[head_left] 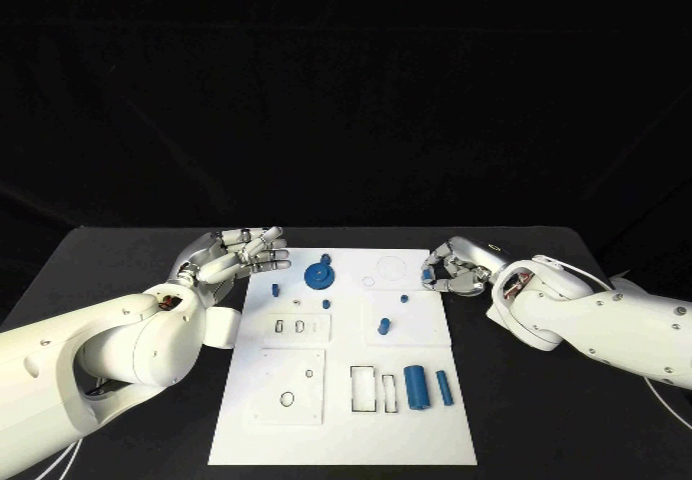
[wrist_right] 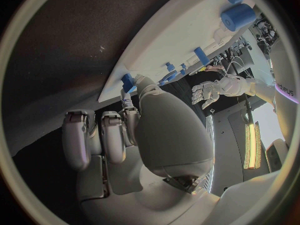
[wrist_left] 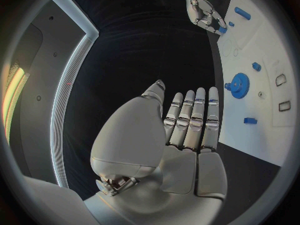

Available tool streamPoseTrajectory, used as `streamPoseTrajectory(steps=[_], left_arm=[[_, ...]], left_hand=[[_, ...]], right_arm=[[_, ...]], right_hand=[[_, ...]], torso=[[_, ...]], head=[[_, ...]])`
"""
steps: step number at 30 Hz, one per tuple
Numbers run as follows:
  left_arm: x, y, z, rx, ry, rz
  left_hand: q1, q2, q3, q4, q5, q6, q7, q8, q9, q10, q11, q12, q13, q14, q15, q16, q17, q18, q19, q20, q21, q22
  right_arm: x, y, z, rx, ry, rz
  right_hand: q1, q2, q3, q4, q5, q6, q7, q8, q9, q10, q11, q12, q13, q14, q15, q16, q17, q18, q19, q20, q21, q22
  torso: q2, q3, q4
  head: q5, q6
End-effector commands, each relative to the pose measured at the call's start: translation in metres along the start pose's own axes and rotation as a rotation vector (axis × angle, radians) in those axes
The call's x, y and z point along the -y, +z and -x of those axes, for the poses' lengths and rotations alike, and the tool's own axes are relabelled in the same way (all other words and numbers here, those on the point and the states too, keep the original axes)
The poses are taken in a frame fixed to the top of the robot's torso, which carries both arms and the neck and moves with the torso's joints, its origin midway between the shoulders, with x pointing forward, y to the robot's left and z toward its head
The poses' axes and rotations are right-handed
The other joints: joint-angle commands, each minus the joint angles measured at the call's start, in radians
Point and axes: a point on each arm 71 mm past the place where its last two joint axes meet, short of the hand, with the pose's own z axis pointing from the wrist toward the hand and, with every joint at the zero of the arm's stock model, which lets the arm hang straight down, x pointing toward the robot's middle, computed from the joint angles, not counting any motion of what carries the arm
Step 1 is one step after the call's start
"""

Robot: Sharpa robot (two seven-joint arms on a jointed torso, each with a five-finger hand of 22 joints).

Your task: Assemble the parts on the task board

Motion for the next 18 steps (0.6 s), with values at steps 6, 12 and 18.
streamPoseTrajectory(steps=[6,12,18], left_arm=[[0.0008,0.0001,-0.0024,-0.021,-0.008,-0.005],[0.0008,0.0001,-0.0021,-0.020,-0.008,-0.004],[0.0007,0.0001,-0.0019,-0.020,-0.008,-0.003]], left_hand=[[0.008,0.000,0.000,-0.006,-0.004,0.004,0.017,-0.006,-0.001,-0.001,0.005,-0.006,-0.001,-0.005,-0.001,-0.004,0.000,0.005,-0.008,0.000,0.003,0.000],[0.008,0.000,0.000,-0.006,-0.004,0.004,0.017,-0.006,-0.001,-0.001,0.005,-0.006,-0.001,-0.005,-0.001,-0.004,0.000,0.005,-0.008,0.000,0.003,0.000],[0.008,0.000,0.000,-0.006,-0.004,0.004,0.017,-0.006,-0.001,-0.001,0.005,-0.006,-0.001,-0.005,-0.001,-0.004,0.000,0.005,-0.008,0.000,0.003,0.000]], right_arm=[[-0.0001,0.0018,-0.0013,-0.001,-0.015,-0.011],[-0.0003,0.0023,-0.0009,0.008,-0.022,-0.014],[-0.0010,0.0025,-0.0007,0.013,-0.025,-0.011]], right_hand=[[0.013,0.008,0.012,-0.011,-0.012,0.023,-0.009,0.010,0.003,0.010,-0.007,0.009,0.089,0.099,-0.015,0.005,0.241,-0.021,0.043,-0.008,0.009,0.194],[0.043,0.033,0.044,-0.036,-0.081,0.057,-0.025,0.029,0.012,0.013,-0.022,0.010,0.091,0.099,-0.028,0.005,0.241,-0.022,0.046,-0.020,0.012,0.197],[0.058,0.039,0.066,-0.052,-0.100,0.064,-0.029,0.035,0.016,0.013,-0.025,0.010,0.091,0.099,-0.031,0.005,0.242,-0.023,0.047,-0.024,0.013,0.199]], torso=[[0.000,0.0001,0.0009],[0.000,0.0003,0.0003],[0.000,0.0001,0.0005]], head=[[0.000,-0.002],[0.001,-0.003],[0.002,-0.003]])
